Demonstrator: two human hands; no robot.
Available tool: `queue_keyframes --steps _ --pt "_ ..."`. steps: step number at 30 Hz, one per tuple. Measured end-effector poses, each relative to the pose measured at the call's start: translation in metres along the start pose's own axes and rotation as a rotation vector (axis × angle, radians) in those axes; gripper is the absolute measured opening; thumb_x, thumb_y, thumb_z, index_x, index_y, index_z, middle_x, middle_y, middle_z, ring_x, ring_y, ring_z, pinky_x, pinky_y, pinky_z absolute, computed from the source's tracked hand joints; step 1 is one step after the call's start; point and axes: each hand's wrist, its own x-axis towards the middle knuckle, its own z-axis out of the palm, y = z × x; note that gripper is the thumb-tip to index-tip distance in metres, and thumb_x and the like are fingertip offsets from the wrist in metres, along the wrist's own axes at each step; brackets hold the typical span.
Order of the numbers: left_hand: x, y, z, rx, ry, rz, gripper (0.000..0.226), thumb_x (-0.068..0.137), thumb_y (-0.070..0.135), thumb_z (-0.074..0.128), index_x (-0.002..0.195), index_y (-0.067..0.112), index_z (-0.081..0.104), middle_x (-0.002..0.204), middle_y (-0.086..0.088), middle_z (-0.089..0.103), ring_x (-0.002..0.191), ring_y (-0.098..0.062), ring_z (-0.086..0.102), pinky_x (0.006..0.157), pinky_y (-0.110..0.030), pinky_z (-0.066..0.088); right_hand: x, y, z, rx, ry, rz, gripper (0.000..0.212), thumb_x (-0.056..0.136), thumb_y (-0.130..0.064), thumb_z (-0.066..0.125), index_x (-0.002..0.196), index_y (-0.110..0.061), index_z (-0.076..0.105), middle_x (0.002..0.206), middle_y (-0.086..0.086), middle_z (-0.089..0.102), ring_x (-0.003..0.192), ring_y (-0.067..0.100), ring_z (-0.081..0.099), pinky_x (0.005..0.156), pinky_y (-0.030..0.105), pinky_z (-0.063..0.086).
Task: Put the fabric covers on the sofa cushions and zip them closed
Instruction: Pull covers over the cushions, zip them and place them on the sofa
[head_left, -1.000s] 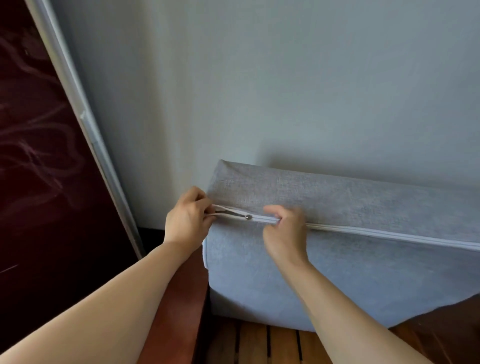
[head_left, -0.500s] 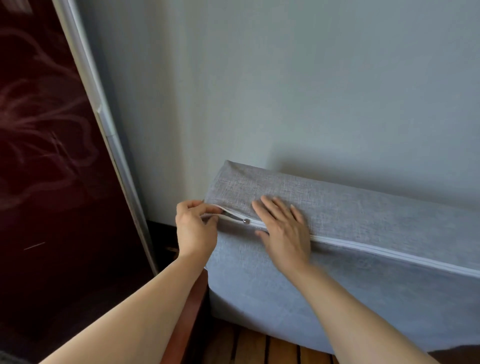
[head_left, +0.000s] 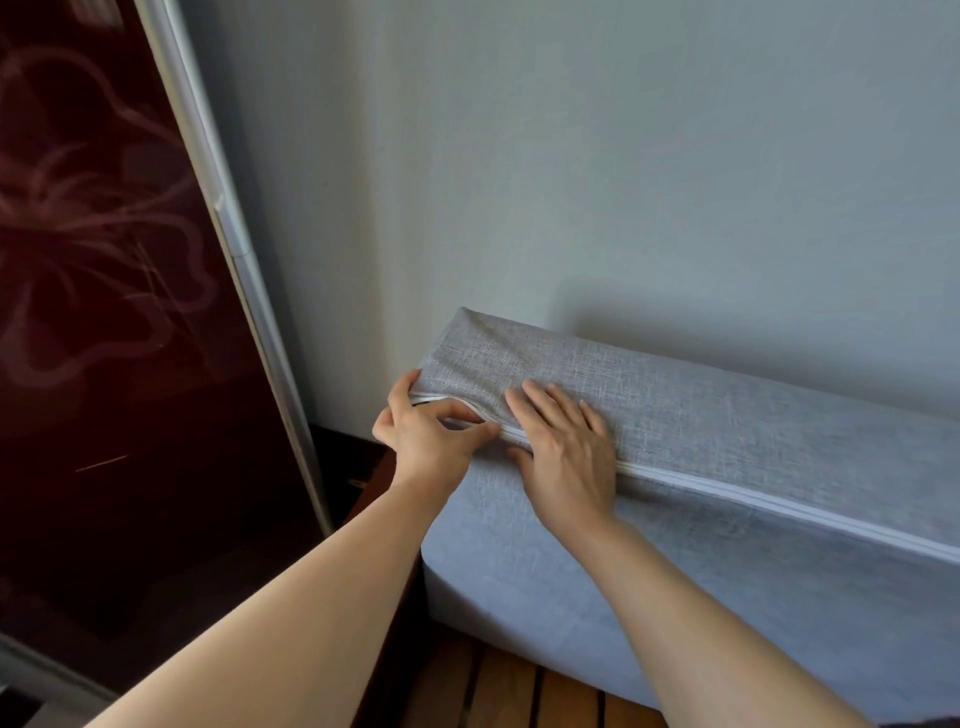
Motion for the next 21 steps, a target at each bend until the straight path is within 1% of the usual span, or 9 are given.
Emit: queue_keyframes --steps 2,3,5,8,10,11,13,17,21 --pt "0.004 -0.001 0.0 -0.003 -0.028 0.029 0.02 0.071 0.021 0.081 0.087 0.012 0.071 0.121 0.047 0.034 0.126 -0.011 0.011 0.084 0.0 0.014 0.0 0.0 -0.001 -0.008 0.002 0.002 0.061 0.065 -0.022 0.082 0.122 -0.019 0.06 0.127 -0.001 0.06 0.12 0.024 0.055 0.097 0.042 0.043" --pt "0.007 -0.002 -0.002 0.0 -0.046 0.033 0.017 0.072 0.021 0.08 0.084 0.013 0.071 0.122 0.045 0.032 0.126 -0.011 0.011 0.087 -0.004 0.015 0.0 0.0 -0.001 -0.01 0.001 0.0 0.062 0.065 -0.021 0.082 0.123 -0.019 0.059 0.128 0.0 0.059 0.12 0.024 0.055 0.097 0.043 0.043" --pt "0.011 0.0 -0.009 0.044 -0.082 0.031 0.012 0.075 0.022 0.078 0.071 0.016 0.069 0.138 0.024 0.026 0.126 -0.014 0.014 0.094 -0.015 0.019 -0.001 -0.001 -0.003 -0.022 -0.007 -0.001 0.063 0.066 -0.021 0.082 0.124 -0.018 0.058 0.13 0.0 0.058 0.121 0.024 0.053 0.098 0.043 0.041" --pt "0.023 -0.008 -0.032 0.037 -0.029 -0.031 0.017 0.078 0.022 0.076 0.064 0.018 0.066 0.135 0.005 0.033 0.125 -0.019 0.027 0.098 -0.025 0.029 -0.001 -0.004 -0.005 -0.048 -0.011 0.006 0.065 0.066 -0.02 0.082 0.126 -0.018 0.057 0.131 0.0 0.057 0.123 0.024 0.052 0.099 0.044 0.04" --pt "0.036 -0.017 -0.048 -0.056 0.009 -0.096 0.016 0.078 0.02 0.076 0.066 0.015 0.067 0.121 -0.003 0.051 0.109 -0.018 0.047 0.09 -0.027 0.039 -0.001 -0.007 -0.006 -0.062 -0.018 0.026 0.065 0.066 -0.02 0.083 0.125 -0.017 0.057 0.13 0.002 0.057 0.122 0.026 0.052 0.099 0.046 0.039" --pt "0.042 -0.021 -0.055 -0.093 -0.003 -0.129 0.016 0.077 0.019 0.076 0.067 0.011 0.067 0.104 -0.005 0.059 0.095 -0.018 0.053 0.081 -0.027 0.042 0.0 -0.009 -0.006 -0.069 -0.023 0.04 0.065 0.065 -0.02 0.083 0.124 -0.017 0.057 0.13 0.003 0.057 0.122 0.026 0.052 0.099 0.047 0.039" --pt "0.051 -0.024 -0.065 -0.159 -0.071 -0.21 0.015 0.077 0.018 0.076 0.071 0.007 0.068 0.076 -0.003 0.062 0.078 -0.019 0.056 0.073 -0.03 0.048 0.004 -0.022 -0.005 -0.063 -0.054 0.05 0.063 0.067 -0.021 0.082 0.125 -0.016 0.056 0.132 0.005 0.054 0.124 0.028 0.049 0.101 0.049 0.036" --pt "0.054 -0.025 -0.064 -0.324 -0.176 -0.382 0.016 0.079 0.016 0.074 0.087 0.004 0.067 0.075 -0.001 0.06 0.072 -0.012 0.055 0.075 -0.031 0.05 0.032 -0.06 0.009 0.057 -0.155 0.008 0.057 0.078 -0.021 0.073 0.132 -0.02 0.053 0.142 0.002 0.045 0.134 0.023 0.037 0.109 0.045 0.025" --pt "0.062 -0.033 -0.065 -0.401 -0.294 -0.534 0.012 0.08 0.021 0.073 0.083 0.013 0.065 0.083 0.004 0.06 0.082 -0.008 0.051 0.086 -0.034 0.039 0.05 -0.08 0.027 0.234 -0.029 0.027 0.041 0.059 -0.01 0.083 0.098 -0.013 0.07 0.105 0.001 0.063 0.099 0.027 0.06 0.088 0.041 0.044"
